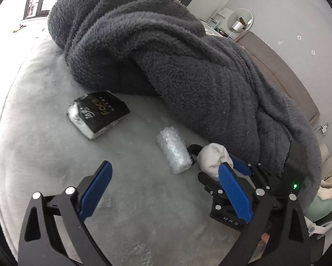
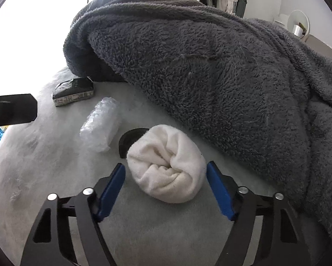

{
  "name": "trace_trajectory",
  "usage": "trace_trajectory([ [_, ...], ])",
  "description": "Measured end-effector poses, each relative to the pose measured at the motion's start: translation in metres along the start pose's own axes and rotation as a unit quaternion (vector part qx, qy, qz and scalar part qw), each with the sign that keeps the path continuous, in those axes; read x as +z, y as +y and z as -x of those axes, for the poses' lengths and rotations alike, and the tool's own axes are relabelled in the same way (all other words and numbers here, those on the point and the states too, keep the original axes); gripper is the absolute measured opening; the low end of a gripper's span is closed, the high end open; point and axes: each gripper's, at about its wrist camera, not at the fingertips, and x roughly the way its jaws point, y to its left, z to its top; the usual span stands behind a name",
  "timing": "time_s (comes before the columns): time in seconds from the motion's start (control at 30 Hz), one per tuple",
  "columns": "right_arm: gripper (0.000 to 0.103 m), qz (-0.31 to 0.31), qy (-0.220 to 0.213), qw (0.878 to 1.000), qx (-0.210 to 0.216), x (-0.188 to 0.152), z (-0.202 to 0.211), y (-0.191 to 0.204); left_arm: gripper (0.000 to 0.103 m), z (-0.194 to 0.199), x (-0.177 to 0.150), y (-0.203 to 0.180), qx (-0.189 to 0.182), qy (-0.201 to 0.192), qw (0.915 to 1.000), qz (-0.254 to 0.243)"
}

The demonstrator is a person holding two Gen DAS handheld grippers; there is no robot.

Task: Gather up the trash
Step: 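Grasp the white rolled cloth with the right tool while the left tool grasps the bubble-wrap roll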

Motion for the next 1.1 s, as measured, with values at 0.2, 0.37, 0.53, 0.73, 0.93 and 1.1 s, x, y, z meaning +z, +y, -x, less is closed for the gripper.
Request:
trace_trajectory([
  [0.2,0.053,-0.009,-0.006,1.000,0.014,-0.002,0.007,-0.008,0.091,-0.019,-0.001,-0.006,-0.003,0.005,1.0000,0.004],
  [0.37,0.052,-0.014,-0.020,0.999,0.021,-0.007,0.024,-0.017,0.088,-0.032,-0.002,-0.013,0.001,0.001,1.0000,-0.003],
  [0.53,0.052,-0.019,-0.034,0.999,0.021,-0.012,0.040,-0.027,0.076,-0.042,-0.003,-0.017,0.009,0.003,0.9999,-0.010],
  [0.73,0.052,-0.035,-0.041,0.998,0.014,-0.023,0.053,-0.045,0.064,-0.052,-0.004,-0.021,0.018,0.005,0.9996,-0.021],
  [0.93,0.052,-0.057,-0.044,0.997,0.016,-0.027,0.057,-0.055,0.046,-0.062,-0.009,-0.027,0.032,0.017,0.9986,-0.039],
  [1.1,0.052,-0.065,-0.047,0.997,0.016,-0.028,0.062,-0.054,0.033,-0.060,-0.011,-0.028,0.027,0.014,0.9986,-0.044],
])
